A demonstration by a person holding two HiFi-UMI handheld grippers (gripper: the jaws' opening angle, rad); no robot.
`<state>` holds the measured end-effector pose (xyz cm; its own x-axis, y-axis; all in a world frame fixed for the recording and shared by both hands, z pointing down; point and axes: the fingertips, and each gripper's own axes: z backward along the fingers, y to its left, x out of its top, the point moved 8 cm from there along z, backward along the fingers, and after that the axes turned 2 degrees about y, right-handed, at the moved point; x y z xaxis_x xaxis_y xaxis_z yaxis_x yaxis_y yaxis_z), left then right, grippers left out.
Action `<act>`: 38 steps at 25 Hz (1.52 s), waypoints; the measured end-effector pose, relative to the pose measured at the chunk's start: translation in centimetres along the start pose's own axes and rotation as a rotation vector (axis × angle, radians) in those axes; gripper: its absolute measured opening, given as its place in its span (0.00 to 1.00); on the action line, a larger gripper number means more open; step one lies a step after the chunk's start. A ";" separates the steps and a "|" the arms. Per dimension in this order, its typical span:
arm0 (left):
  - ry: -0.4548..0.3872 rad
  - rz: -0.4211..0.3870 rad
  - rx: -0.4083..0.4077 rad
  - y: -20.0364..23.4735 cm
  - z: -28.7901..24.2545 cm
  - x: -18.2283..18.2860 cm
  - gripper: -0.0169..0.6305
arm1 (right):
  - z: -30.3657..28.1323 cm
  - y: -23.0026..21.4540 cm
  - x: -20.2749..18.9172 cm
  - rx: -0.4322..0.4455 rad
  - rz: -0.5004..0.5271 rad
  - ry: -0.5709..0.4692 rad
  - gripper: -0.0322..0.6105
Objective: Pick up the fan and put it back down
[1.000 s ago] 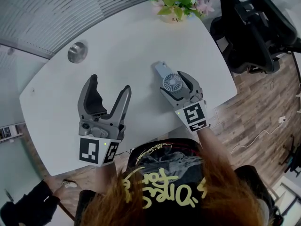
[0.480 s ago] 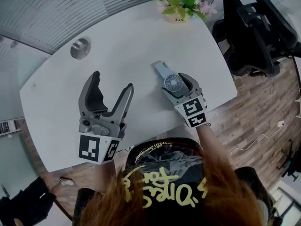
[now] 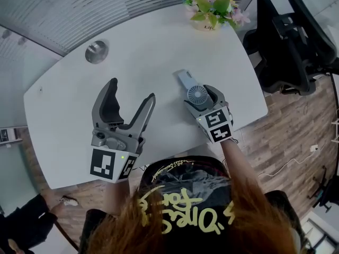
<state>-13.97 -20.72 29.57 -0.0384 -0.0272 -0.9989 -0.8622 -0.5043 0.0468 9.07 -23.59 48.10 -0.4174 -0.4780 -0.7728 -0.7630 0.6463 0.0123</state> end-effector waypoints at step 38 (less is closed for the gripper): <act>-0.125 -0.050 0.071 0.6 1.4 4.5 0.59 | 13.1 -0.4 16.9 -0.051 0.098 -0.761 0.59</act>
<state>-15.32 -19.96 25.07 -0.0534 0.1062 -0.9929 -0.8979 -0.4401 0.0012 8.78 -24.10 26.67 -0.0441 0.1328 -0.9902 -0.7695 0.6275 0.1184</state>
